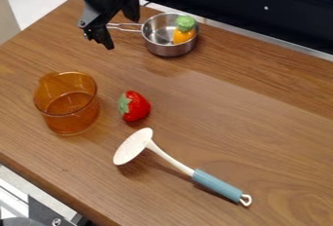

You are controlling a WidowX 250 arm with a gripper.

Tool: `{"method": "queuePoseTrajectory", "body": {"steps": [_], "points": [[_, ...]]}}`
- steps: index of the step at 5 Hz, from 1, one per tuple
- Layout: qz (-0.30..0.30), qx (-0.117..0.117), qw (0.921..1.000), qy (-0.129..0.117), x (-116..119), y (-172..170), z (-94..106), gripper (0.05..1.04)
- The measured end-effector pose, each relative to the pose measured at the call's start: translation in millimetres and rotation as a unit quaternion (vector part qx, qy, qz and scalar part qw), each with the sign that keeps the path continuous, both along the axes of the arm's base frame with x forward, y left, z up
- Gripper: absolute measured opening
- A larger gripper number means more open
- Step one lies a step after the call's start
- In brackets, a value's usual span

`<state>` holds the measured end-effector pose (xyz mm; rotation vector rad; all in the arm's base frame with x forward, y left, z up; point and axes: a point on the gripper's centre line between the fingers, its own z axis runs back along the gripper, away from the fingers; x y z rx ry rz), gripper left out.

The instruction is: Picked an orange jar from the silver pot and placed it on the right side of the table

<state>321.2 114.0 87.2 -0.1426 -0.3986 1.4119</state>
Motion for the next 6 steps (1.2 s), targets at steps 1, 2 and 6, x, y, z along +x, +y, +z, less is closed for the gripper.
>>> {"method": "queuePoseTrajectory", "body": {"steps": [1,2,6], "points": [[0.003,-0.009,0.9997,0.021,-3,-1,-12.5,1.000],[0.038,-0.034,0.9981,0.035,16,-8,-11.0,1.001],[0.163,-0.108,0.9793,0.052,102,-42,-14.6,1.001]]}}
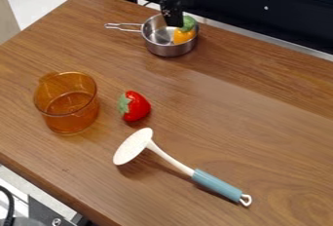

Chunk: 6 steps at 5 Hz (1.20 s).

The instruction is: Picked an orange jar from the silver pot and placed it on the right side of the table

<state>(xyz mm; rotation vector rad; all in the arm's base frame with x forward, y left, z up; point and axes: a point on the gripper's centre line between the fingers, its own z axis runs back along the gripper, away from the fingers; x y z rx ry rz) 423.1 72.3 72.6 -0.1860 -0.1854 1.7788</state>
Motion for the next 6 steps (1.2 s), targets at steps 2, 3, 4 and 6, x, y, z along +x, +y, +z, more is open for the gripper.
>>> {"method": "queuePoseTrajectory", "body": {"steps": [2,3,4,6], "points": [[0.020,0.009,0.9998,0.003,16,6,-16.2,1.001],[0.020,0.011,0.9996,0.013,18,3,-21.5,1.000],[0.013,0.018,0.9997,0.011,19,2,-22.7,1.001],[0.012,0.038,0.9991,0.015,17,1,-36.9,1.001]]}}
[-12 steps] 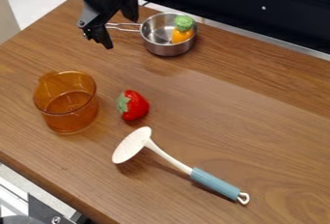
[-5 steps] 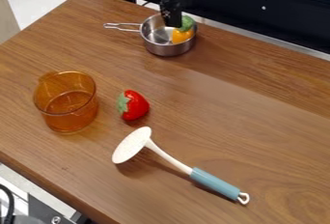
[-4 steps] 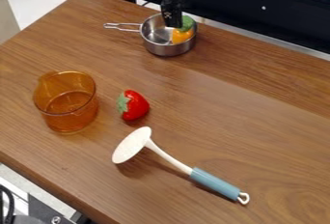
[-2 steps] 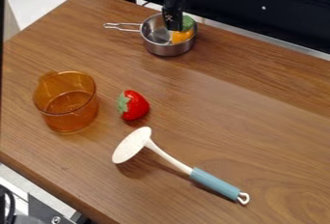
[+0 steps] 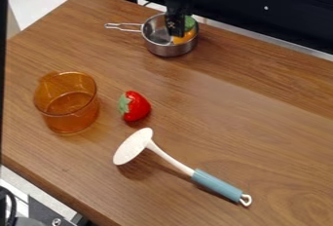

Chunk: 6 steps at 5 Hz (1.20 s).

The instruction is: Picked an orange jar from the silver pot and placed it on the right side of the table

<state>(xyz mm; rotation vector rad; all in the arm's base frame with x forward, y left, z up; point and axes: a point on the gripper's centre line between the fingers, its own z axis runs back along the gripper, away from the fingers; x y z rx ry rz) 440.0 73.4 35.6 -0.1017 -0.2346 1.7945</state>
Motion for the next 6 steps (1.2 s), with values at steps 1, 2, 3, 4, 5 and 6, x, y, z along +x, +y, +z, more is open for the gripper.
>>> {"method": "queuePoseTrajectory", "body": {"steps": [1,2,3,4,5,6], "points": [[0.004,0.005,1.0000,-0.002,-1,-1,-5.2,0.958],[0.006,0.007,0.9999,-0.005,-2,-1,-8.5,0.704],[0.009,0.005,0.9999,-0.005,-3,-1,-9.9,0.623],[0.020,0.005,0.9998,-0.006,-4,8,-8.9,0.623],[0.024,0.005,0.9997,0.003,-6,16,-2.3,0.623],[0.020,0.012,0.9988,-0.043,-6,22,30.5,0.623]]}}
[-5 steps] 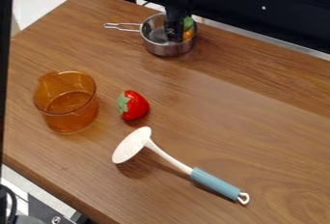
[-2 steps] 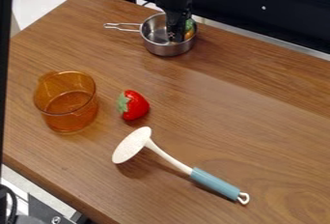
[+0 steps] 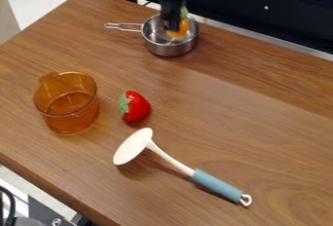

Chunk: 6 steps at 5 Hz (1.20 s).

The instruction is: Picked an orange jar from the silver pot and placed it on the right side of the table

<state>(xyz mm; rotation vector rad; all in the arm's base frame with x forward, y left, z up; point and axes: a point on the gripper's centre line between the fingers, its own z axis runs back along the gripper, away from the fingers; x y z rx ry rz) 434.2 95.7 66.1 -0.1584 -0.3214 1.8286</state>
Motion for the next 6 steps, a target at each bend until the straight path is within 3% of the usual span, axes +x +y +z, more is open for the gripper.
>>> {"method": "queuePoseTrajectory", "body": {"steps": [1,2,3,5,6], "points": [[-0.003,-0.011,0.9995,-0.028,-6,0,20.7,0.623],[-0.051,-0.038,0.9979,-0.016,-24,-12,26.6,0.623],[-0.138,-0.052,0.9891,0.007,-50,-43,22.9,0.623],[-0.226,-0.067,0.9707,0.048,-81,-117,11.3,0.623],[-0.272,-0.023,0.9605,0.051,-89,-146,-1.9,0.623]]}}
